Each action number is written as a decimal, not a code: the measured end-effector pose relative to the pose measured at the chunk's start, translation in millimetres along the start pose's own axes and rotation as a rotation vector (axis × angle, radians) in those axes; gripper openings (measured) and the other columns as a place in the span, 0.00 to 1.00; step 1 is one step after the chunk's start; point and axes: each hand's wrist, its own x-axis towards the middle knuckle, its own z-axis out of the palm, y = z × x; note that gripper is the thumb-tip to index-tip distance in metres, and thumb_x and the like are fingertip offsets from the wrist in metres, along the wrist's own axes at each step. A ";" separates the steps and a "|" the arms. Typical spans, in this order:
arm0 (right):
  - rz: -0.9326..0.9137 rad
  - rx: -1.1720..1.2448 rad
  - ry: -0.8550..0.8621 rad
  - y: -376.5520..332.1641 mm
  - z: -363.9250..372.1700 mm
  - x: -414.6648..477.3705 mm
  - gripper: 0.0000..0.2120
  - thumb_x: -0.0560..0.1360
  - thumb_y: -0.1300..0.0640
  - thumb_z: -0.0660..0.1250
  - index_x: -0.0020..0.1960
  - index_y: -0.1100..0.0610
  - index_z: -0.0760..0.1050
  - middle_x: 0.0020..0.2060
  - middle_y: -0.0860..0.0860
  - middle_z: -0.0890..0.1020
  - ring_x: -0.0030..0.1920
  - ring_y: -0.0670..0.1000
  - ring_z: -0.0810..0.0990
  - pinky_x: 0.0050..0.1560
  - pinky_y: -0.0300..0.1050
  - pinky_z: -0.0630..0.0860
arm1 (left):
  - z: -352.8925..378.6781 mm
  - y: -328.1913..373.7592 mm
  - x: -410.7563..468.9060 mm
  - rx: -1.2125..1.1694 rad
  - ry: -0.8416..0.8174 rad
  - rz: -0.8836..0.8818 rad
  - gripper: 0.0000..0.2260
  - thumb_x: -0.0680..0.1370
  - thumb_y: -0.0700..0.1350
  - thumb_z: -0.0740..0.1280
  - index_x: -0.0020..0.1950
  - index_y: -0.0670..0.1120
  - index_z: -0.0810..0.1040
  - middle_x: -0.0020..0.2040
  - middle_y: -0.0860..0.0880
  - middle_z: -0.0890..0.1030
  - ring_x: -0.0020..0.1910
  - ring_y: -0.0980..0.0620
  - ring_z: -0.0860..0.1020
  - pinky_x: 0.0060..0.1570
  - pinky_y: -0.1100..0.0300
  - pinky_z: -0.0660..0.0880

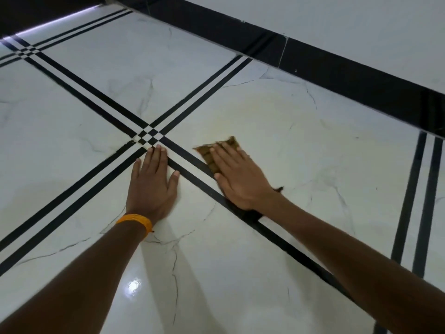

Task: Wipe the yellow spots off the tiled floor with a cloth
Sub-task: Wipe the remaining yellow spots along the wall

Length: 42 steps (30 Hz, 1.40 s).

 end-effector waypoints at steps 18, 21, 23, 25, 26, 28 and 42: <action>0.610 -0.009 0.079 119.5 -12.4 33.4 0.32 0.83 0.45 0.43 0.82 0.61 0.51 0.81 0.57 0.56 0.81 0.57 0.52 0.80 0.56 0.48 | 4.8 1.6 0.7 0.034 0.020 0.001 0.33 0.80 0.58 0.43 0.81 0.42 0.50 0.82 0.45 0.53 0.81 0.48 0.50 0.79 0.46 0.48; 0.637 -0.012 0.084 88.0 -7.0 82.3 0.30 0.84 0.47 0.45 0.82 0.61 0.50 0.81 0.58 0.55 0.81 0.57 0.51 0.80 0.57 0.46 | 2.2 0.2 -0.3 0.019 0.001 -0.001 0.33 0.80 0.59 0.43 0.81 0.43 0.49 0.82 0.45 0.52 0.81 0.48 0.49 0.79 0.45 0.48; 0.463 -0.006 0.056 44.3 -2.8 92.4 0.30 0.84 0.46 0.42 0.82 0.60 0.48 0.82 0.56 0.54 0.82 0.56 0.49 0.81 0.57 0.45 | 1.0 0.0 -0.7 0.014 -0.007 0.000 0.33 0.80 0.58 0.43 0.81 0.43 0.49 0.82 0.45 0.52 0.81 0.48 0.49 0.79 0.45 0.48; 0.310 0.003 0.007 5.0 1.4 70.3 0.31 0.84 0.45 0.40 0.82 0.58 0.46 0.82 0.53 0.52 0.82 0.54 0.46 0.81 0.56 0.45 | 1.3 0.3 1.4 0.026 -0.012 0.005 0.33 0.80 0.58 0.43 0.81 0.42 0.50 0.82 0.45 0.53 0.81 0.48 0.50 0.79 0.45 0.48; 0.258 0.001 -0.009 -11.9 1.9 47.7 0.31 0.84 0.44 0.40 0.82 0.57 0.47 0.82 0.52 0.52 0.82 0.53 0.46 0.81 0.55 0.46 | 0.2 0.1 0.4 0.031 -0.008 -0.002 0.33 0.80 0.58 0.43 0.81 0.42 0.50 0.82 0.45 0.53 0.81 0.48 0.50 0.79 0.45 0.48; 0.201 0.025 0.014 -25.2 4.8 -2.9 0.31 0.83 0.44 0.41 0.82 0.57 0.51 0.82 0.52 0.55 0.82 0.53 0.49 0.81 0.55 0.49 | -0.7 -0.7 0.8 0.033 -0.016 -0.007 0.32 0.80 0.58 0.44 0.81 0.42 0.50 0.82 0.45 0.53 0.81 0.48 0.50 0.79 0.46 0.48; 0.260 0.068 0.060 -73.6 13.5 -105.9 0.31 0.83 0.43 0.43 0.82 0.57 0.52 0.81 0.53 0.56 0.82 0.54 0.50 0.81 0.56 0.48 | -4.1 11.9 -56.4 0.051 -0.026 -0.150 0.29 0.84 0.55 0.47 0.81 0.41 0.51 0.82 0.43 0.54 0.81 0.43 0.52 0.78 0.44 0.50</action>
